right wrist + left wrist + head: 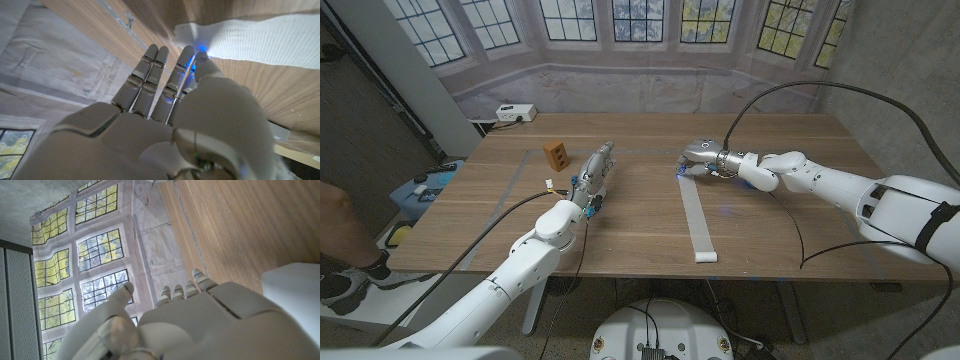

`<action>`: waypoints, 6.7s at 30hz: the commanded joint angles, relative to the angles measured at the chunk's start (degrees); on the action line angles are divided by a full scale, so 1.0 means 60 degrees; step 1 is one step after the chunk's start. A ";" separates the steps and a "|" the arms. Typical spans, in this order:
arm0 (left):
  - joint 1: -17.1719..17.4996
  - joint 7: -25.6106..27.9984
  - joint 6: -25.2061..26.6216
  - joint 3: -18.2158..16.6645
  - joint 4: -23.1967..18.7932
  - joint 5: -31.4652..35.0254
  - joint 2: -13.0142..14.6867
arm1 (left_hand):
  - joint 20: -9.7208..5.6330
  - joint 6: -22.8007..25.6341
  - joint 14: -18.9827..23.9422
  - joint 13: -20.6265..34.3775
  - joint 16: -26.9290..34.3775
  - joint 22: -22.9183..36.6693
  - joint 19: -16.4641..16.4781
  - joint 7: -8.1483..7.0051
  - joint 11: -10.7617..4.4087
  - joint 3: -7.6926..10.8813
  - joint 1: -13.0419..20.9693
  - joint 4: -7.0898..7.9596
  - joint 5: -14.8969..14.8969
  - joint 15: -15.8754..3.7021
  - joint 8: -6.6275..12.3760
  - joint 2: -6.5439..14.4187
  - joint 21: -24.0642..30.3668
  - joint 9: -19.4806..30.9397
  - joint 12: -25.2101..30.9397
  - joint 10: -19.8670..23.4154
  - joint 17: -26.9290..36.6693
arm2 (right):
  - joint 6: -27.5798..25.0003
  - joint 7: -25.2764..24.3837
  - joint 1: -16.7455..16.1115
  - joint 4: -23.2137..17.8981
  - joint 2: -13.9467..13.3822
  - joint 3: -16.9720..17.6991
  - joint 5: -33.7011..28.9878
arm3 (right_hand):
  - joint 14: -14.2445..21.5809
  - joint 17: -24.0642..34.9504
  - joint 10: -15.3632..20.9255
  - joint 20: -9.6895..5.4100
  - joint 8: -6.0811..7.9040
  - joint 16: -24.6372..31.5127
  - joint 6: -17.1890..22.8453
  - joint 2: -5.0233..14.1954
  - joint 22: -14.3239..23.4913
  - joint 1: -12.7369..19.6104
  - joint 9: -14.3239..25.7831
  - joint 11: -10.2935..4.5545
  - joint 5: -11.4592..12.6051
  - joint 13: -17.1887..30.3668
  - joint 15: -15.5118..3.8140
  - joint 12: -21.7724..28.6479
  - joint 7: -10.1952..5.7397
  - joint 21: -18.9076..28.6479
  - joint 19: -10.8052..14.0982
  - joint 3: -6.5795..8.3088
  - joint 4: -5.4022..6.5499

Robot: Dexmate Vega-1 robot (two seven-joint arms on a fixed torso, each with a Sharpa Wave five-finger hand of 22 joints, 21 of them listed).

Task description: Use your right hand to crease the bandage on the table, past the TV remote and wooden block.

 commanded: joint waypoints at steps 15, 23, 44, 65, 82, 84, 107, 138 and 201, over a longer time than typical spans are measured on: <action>-0.0277 -0.0363 -0.0133 0.0041 0.0469 -0.0129 -0.0081 | 0.0006 0.0087 0.0041 0.0044 -0.0017 0.0026 0.0044 0.0007 0.0055 0.0024 0.0080 -0.0074 0.0026 0.0013 0.0051 -0.0017 -0.0017 0.0033 0.0001 0.0072 0.0023 | -0.0415 -0.0268 -0.0244 -0.0478 -0.0175 0.0066 -0.0003 | 0.0673 0.0048 0.0458 -0.1074 0.0069 0.0082 0.0396 0.0012 0.0051 0.0325 0.0033 -0.0012 -0.0025 0.0000 -0.1348 0.0161 0.0184 0.0136 0.0240 -0.0082 0.0008; -0.0286 -0.0445 -0.0213 0.0020 0.0560 -0.0188 -0.0089 | 0.0005 0.0092 0.0051 0.0045 -0.0016 0.0026 0.0043 0.0000 0.0045 0.0020 0.0088 -0.0090 0.0026 0.0018 0.0046 -0.0018 -0.0020 0.0033 0.0004 0.0088 0.0022 | -0.0501 -0.0052 -0.0344 -0.0908 -0.0352 0.0241 -0.0038 | 0.0742 0.0041 0.0491 -0.1077 0.0060 0.0065 0.0434 0.0004 0.0054 0.0374 0.0030 -0.0011 -0.0027 0.0025 -0.1349 0.0185 0.0216 0.0142 0.0253 -0.0096 0.0008; -0.0554 -0.0649 -0.0222 0.0098 0.0897 -0.0244 -0.0202 | 0.0010 0.0097 0.0053 0.0045 -0.0019 0.0026 0.0049 0.0001 0.0062 0.0008 0.0094 -0.0109 0.0024 0.0029 0.0035 -0.0017 -0.0024 0.0034 -0.0004 0.0087 0.0027 | -0.0468 0.0023 -0.0255 -0.0816 -0.0267 0.0368 -0.0256 | 0.0764 0.0005 0.0299 -0.1064 -0.0113 -0.0101 0.0199 -0.0037 0.0059 0.0485 0.0037 -0.0020 -0.0034 0.0038 -0.1347 0.0088 0.0159 0.0118 0.0193 -0.0174 0.0032; -0.0546 -0.0598 -0.0191 0.0078 0.0923 -0.0260 -0.0192 | 0.0015 0.0104 0.0050 0.0046 -0.0023 0.0026 0.0045 -0.0005 0.0059 0.0001 0.0112 -0.0136 0.0023 0.0025 0.0030 -0.0013 -0.0030 0.0034 -0.0008 0.0090 0.0024 | -0.0296 0.0050 0.0216 -0.0090 0.0132 -0.0070 -0.0296 | 0.0208 0.0056 -0.0548 -0.0942 -0.0503 -0.0564 -0.0576 -0.0137 0.0040 0.0425 0.0068 -0.0065 -0.0036 -0.0187 -0.1335 -0.0483 0.0009 -0.0001 -0.0063 -0.0370 0.0116; -0.0300 -0.0359 -0.0153 0.0070 0.0624 -0.0195 -0.0153 | 0.0013 0.0136 0.0068 0.0048 -0.0019 0.0026 0.0053 -0.0043 0.0082 -0.0015 0.0127 -0.0166 0.0020 0.0030 0.0036 -0.0020 -0.0031 0.0037 -0.0007 0.0103 0.0022 | -0.0121 0.0271 0.0449 -0.0118 0.0008 -0.0362 -0.0412 | -0.0192 0.0097 -0.1200 -0.0806 -0.0700 -0.0861 -0.1108 -0.0225 0.0030 0.0322 0.0035 -0.0102 -0.0015 -0.0333 -0.1321 -0.0940 -0.0137 -0.0080 -0.0260 -0.0479 0.0127; -0.0280 -0.0337 -0.0148 0.0075 0.0589 -0.0185 -0.0153 | 0.0022 0.0142 0.0070 0.0048 -0.0019 0.0026 0.0054 -0.0047 0.0079 -0.0016 0.0129 -0.0169 0.0020 0.0027 0.0038 -0.0019 -0.0031 0.0037 -0.0003 0.0114 0.0022 | -0.0155 0.0389 0.0395 -0.0327 -0.0113 -0.0302 -0.0372 | -0.0211 0.0101 -0.1272 -0.0799 -0.0710 -0.0880 -0.1145 -0.0240 0.0029 0.0323 0.0028 -0.0100 -0.0014 -0.0322 -0.1320 -0.0973 -0.0133 -0.0088 -0.0282 -0.0483 0.0120; -0.0018 -0.0202 -0.0146 0.0117 0.0236 -0.0093 -0.0101 | 0.0026 0.0186 0.0085 0.0054 -0.0020 0.0026 0.0058 -0.0126 0.0065 -0.0024 0.0152 -0.0206 0.0020 0.0023 0.0044 -0.0020 -0.0035 0.0041 0.0015 0.0171 0.0020 | -0.0136 0.1335 0.0210 -0.1202 -0.0539 0.0197 -0.0567 | -0.0449 0.0091 -0.1612 -0.0695 -0.0841 -0.1118 -0.1679 -0.0333 0.0023 0.0110 -0.0033 -0.0103 0.0001 -0.0236 -0.1272 -0.1153 -0.0333 -0.0143 -0.0455 -0.0517 0.0164; -0.0225 -0.0291 -0.0125 0.0274 0.0444 -0.0070 -0.0298 | 0.0037 0.0266 0.0120 0.0061 -0.0023 0.0024 0.0063 -0.0172 0.0065 -0.0019 0.0231 -0.0310 0.0023 0.0046 0.0052 -0.0022 -0.0039 0.0042 0.0023 0.0217 0.0009 | 0.0049 0.1974 0.0682 -0.0524 -0.0173 0.0048 -0.0520 | -0.0791 0.0028 -0.2054 -0.0534 -0.0857 -0.1353 -0.2329 -0.0434 0.0013 -0.0187 -0.0084 -0.0033 0.0033 -0.0075 -0.1218 -0.1304 -0.0421 -0.0202 -0.0695 -0.0453 0.0186; -0.0252 -0.0613 -0.0279 0.0264 0.0580 -0.0205 -0.0244 | 0.0035 0.0330 0.0107 0.0071 -0.0025 0.0024 0.0092 -0.0207 0.0099 -0.0110 0.0309 -0.0430 0.0014 0.0047 0.0040 -0.0010 -0.0038 0.0047 -0.0001 0.0175 0.0019 | -0.0352 0.1873 0.0511 -0.1047 -0.0250 0.0051 -0.0404 | -0.1292 0.0101 -0.2815 -0.0643 0.0175 -0.1111 0.0154 -0.0447 0.0005 -0.0221 0.0007 -0.0164 0.0043 -0.0804 -0.1269 -0.2118 -0.0152 -0.0134 -0.0799 -0.0107 0.0064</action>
